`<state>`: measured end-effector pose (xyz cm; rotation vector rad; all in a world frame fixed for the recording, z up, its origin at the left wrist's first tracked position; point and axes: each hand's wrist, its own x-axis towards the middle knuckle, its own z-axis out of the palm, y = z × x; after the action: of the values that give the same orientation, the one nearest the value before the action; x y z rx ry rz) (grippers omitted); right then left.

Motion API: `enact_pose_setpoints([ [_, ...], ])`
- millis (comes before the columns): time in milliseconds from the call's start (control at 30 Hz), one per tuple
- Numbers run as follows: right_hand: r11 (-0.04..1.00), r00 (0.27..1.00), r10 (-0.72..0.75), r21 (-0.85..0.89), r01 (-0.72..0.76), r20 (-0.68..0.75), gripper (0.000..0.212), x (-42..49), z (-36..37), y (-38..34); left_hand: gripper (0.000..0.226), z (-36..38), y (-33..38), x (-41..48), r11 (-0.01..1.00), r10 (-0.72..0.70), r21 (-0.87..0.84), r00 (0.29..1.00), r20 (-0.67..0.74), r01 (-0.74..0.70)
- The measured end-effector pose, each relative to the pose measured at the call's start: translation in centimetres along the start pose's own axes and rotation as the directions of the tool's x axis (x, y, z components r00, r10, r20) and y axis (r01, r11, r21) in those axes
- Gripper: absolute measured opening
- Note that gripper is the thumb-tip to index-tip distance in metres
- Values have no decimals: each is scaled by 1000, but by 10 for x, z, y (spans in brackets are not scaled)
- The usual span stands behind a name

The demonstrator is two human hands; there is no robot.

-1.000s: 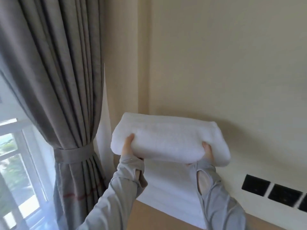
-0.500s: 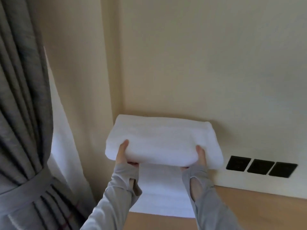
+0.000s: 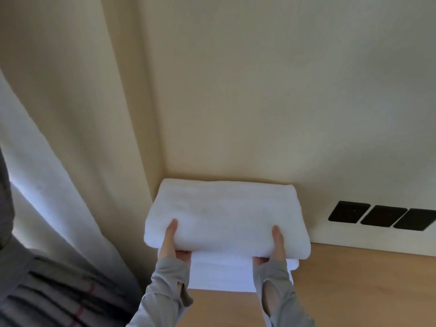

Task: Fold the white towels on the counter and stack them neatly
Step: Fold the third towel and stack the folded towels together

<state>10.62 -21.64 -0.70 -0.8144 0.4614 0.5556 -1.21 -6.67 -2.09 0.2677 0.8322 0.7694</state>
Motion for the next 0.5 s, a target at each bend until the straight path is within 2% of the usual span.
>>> enact_pose_setpoints([
  [67, 1000, 1000, -20, -8, 20, 18, 61, -1, -2, 1, 62, -2, 3, -1, 1000, -8, 29, 999, 40, 7],
  [100, 999, 999, -48, -3, 48, -17, 63, 0, -6, -1, 63, -5, 5, -3, 998, -9, 58, 999, 52, 6],
  [200, 994, 990, -82, -77, 74, -111, 82, 7, -23, -25, 81, -20, 24, -3, 975, 57, 219, 997, -47, -45],
  [267, 974, 994, -82, -218, 63, -76, 73, 15, -35, -50, 78, -30, 46, 2, 945, 83, 322, 995, -50, -63],
  [333, 950, 1000, -7, -314, 2, -16, 56, 22, -39, -73, 65, -28, 65, 6, 929, 5, 369, 1000, 16, -11],
  [400, 885, 999, 43, -464, -38, 0, 50, 27, -32, -93, 57, -15, 80, 11, 876, -63, 481, 998, 31, 40],
  [500, 728, 991, 134, -680, -90, 12, 53, 35, -11, -112, 52, 7, 94, 20, 748, -140, 658, 990, 30, 86],
])
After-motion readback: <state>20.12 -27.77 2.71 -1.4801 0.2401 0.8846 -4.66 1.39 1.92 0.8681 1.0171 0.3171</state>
